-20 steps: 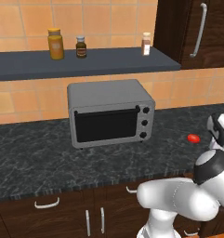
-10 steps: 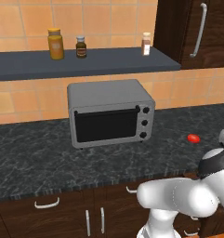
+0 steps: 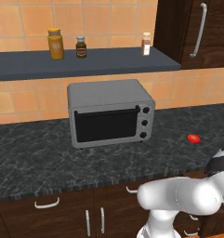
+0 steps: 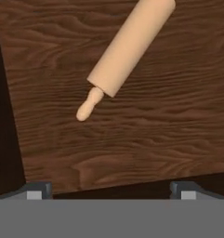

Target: Pick the rolling pin from the drawer and place it on the counter.

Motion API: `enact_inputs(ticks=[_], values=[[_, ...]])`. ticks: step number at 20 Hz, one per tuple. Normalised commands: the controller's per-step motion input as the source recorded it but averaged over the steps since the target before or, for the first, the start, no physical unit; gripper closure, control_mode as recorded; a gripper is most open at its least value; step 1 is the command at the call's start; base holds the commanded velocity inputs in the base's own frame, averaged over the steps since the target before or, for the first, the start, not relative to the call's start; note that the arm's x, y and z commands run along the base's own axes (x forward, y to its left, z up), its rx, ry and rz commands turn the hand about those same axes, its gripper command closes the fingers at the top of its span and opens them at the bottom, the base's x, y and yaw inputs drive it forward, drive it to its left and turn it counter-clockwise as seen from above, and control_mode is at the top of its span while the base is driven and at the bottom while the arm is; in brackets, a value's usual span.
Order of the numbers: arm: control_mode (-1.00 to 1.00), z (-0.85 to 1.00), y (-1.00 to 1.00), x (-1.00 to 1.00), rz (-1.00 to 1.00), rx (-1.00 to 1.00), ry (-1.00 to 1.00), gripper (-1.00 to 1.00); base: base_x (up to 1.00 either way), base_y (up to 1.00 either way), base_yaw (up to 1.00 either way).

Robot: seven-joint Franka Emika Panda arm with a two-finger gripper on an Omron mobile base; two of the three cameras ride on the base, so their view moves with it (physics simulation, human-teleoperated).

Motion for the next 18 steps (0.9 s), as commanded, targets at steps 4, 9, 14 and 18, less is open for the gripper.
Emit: enact_inputs(ticks=[4,9,14,18], values=[[-1.0,-0.57,-0.3,-0.45,0.0,0.0,0.0,-1.0,0.0,0.0,0.0],[-1.0,-0.43,-0.34,-0.47,0.0,0.0,0.02,-1.0,0.0,0.0,0.0],[-1.0,-0.2,-0.35,-0.51,0.0,0.0,0.05,-1.0,0.0,0.0,0.0],[-1.0,-0.09,-0.52,-0.85,0.0,0.0,0.06,-1.0,0.0,0.0,0.0]])
